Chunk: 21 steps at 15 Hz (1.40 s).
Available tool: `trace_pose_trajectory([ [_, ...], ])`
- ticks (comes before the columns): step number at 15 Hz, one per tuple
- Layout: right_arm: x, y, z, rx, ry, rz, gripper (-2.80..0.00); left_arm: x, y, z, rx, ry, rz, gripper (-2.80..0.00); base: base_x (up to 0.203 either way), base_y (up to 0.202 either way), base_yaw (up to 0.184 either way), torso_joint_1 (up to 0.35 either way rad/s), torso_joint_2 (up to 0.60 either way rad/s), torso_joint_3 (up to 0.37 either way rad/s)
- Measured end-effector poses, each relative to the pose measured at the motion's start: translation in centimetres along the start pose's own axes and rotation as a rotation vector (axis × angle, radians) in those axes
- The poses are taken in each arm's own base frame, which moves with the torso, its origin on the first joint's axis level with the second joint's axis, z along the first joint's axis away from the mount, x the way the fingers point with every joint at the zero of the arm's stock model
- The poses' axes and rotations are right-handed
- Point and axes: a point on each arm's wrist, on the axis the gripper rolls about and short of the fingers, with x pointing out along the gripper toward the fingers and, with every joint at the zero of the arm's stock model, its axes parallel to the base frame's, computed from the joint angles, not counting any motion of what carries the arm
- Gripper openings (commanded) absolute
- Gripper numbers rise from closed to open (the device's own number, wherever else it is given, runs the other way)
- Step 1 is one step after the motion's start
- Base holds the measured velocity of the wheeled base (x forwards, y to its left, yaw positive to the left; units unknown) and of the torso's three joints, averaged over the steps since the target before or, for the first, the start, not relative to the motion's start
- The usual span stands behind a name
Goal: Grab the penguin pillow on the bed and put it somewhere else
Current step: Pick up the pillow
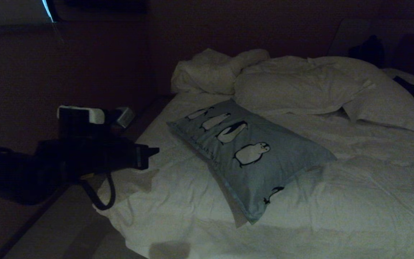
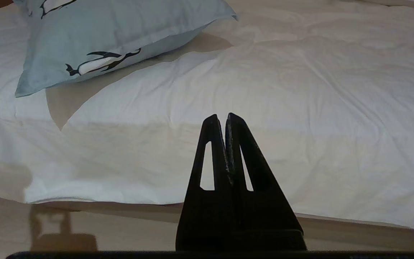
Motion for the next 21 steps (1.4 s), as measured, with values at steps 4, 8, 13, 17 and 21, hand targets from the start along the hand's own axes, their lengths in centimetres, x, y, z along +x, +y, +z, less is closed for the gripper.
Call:
trace_pose_trajectory([
  [4,0.0,0.0,0.0,0.000,0.000,0.000,-2.80,4.1,-0.6,0.6,0.022,0.006,-0.030,-2.80,0.000,0.000,0.000,0.000,0.00,0.000],
  [8,0.0,0.0,0.0,0.000,0.000,0.001,-2.80,7.8,-1.4,1.2,0.043,-0.001,-0.051,-2.80,0.000,0.000,0.000,0.000,0.00,0.000],
  [13,0.0,0.0,0.0,0.000,0.000,0.001,-2.80,11.5,-2.5,1.1,0.076,0.031,-0.092,-2.80,0.000,0.000,0.000,0.000,0.00,0.000],
  [17,0.0,0.0,0.0,0.000,0.000,0.000,-2.80,13.5,-2.8,1.7,0.084,0.047,-0.102,-2.80,0.000,0.000,0.000,0.000,0.00,0.000],
  [21,0.0,0.0,0.0,0.000,0.000,0.001,-2.80,15.5,-4.7,1.9,0.108,0.062,-0.144,-2.80,0.000,0.000,0.000,0.000,0.00,0.000],
])
